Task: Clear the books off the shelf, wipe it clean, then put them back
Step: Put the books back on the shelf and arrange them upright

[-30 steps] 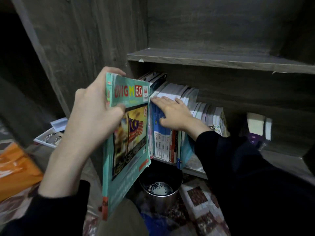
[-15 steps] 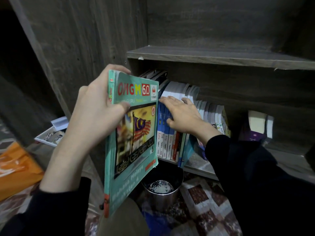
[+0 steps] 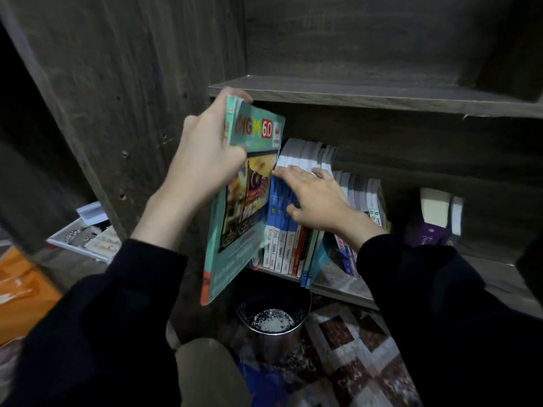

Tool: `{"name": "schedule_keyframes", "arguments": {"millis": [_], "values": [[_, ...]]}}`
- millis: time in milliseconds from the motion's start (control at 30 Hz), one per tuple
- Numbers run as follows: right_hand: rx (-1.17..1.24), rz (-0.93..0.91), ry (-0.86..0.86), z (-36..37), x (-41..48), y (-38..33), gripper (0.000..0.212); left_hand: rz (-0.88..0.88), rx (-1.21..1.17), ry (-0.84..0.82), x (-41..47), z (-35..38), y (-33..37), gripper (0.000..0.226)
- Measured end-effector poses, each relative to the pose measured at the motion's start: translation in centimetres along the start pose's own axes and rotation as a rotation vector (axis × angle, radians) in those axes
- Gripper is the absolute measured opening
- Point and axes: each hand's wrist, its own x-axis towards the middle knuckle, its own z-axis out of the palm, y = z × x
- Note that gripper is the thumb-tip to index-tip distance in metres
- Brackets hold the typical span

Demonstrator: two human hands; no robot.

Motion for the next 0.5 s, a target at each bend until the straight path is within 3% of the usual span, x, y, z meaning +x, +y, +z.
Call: {"name": "schedule_keyframes", "arguments": {"millis": [233, 500], "values": [[-0.005, -0.004, 0.0, 0.1, 0.1, 0.1, 0.069, -0.023, -0.189, 0.164, -1.5, 6.2, -2.5, 0.052], [-0.026, -0.028, 0.014, 0.1, 0.0, 0.0, 0.067, -0.166, -0.18, 0.047, -5.7, 13.2, -7.5, 0.054]]}}
